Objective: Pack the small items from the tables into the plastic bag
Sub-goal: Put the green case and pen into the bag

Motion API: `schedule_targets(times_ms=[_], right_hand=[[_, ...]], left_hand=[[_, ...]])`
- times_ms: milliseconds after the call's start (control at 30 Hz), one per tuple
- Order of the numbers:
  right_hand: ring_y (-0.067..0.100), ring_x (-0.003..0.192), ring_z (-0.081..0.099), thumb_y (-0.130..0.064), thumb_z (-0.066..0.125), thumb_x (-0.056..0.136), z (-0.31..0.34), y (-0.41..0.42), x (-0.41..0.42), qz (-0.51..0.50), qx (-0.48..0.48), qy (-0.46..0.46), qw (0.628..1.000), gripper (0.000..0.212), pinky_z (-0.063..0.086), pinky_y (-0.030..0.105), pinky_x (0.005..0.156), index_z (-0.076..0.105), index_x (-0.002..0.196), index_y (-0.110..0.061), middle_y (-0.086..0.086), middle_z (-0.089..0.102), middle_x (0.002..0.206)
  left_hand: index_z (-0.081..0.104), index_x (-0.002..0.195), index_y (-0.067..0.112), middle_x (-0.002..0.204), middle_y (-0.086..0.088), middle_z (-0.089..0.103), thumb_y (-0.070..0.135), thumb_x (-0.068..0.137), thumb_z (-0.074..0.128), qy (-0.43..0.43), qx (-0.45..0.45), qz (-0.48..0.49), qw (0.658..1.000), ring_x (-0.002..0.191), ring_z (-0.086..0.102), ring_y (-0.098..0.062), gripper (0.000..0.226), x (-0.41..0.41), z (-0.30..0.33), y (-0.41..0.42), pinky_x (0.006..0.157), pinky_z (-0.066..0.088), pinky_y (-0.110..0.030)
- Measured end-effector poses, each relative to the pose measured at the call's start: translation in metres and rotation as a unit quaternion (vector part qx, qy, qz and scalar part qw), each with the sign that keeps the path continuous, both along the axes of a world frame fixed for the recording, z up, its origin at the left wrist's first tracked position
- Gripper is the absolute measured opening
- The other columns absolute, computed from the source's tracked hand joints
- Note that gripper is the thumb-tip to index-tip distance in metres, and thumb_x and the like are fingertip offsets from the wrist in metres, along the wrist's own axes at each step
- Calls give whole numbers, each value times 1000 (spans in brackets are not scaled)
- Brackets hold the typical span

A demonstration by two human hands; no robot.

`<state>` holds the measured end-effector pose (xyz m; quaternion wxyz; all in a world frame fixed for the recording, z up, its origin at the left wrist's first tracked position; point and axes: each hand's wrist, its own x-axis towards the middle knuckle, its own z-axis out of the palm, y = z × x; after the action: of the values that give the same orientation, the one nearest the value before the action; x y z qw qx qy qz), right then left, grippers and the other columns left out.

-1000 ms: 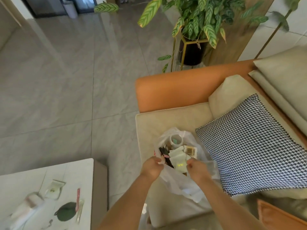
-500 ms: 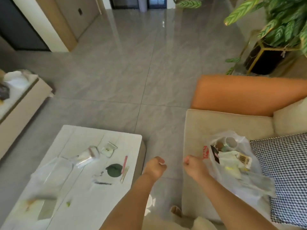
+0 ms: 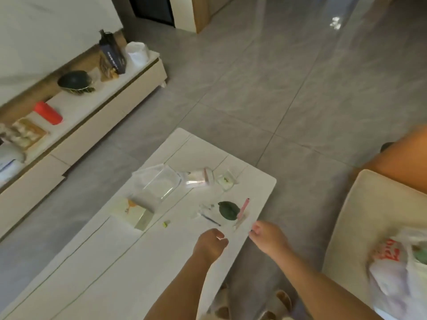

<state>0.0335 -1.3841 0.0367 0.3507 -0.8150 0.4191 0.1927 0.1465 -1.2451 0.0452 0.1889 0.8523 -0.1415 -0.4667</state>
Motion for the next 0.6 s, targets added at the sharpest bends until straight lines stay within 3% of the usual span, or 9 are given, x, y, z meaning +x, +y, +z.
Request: schedule_targets(times_ms=[67, 300, 400, 600], right_hand=[[18, 114, 57, -37, 46, 92, -8, 14, 24, 36, 3, 6, 999, 34, 43, 24, 84, 57, 119, -19, -2, 62, 123], [14, 126, 48, -48, 45, 93, -52, 31, 86, 111, 20, 44, 993, 49, 43, 31, 100, 46, 134, -20, -6, 52, 137], [15, 123, 51, -53, 45, 92, -75, 26, 106, 131, 3, 45, 990, 53, 46, 31, 97, 45, 134, -20, -2, 54, 134], [19, 114, 53, -52, 48, 90, -153, 5, 152, 194, -54, 53, 978, 51, 48, 29, 89, 47, 127, -18, 1, 57, 123]], left_hand=[[56, 101, 27, 119, 0, 60, 43, 87, 58, -3, 11, 27, 1000, 102, 58, -16, 21, 20, -10, 24, 93, 48, -27], [58, 115, 25, 125, 4, 58, 65, 84, 46, 14, 70, 72, 995, 113, 55, -17, 53, 69, -65, 67, 97, 44, -31], [58, 118, 27, 125, 5, 59, 66, 86, 40, 9, 78, 68, 995, 114, 56, -17, 54, 83, -90, 62, 99, 44, -32], [56, 126, 26, 124, 4, 58, 52, 90, 48, -37, 57, 91, 994, 115, 54, -15, 45, 123, -169, 40, 100, 45, -31]])
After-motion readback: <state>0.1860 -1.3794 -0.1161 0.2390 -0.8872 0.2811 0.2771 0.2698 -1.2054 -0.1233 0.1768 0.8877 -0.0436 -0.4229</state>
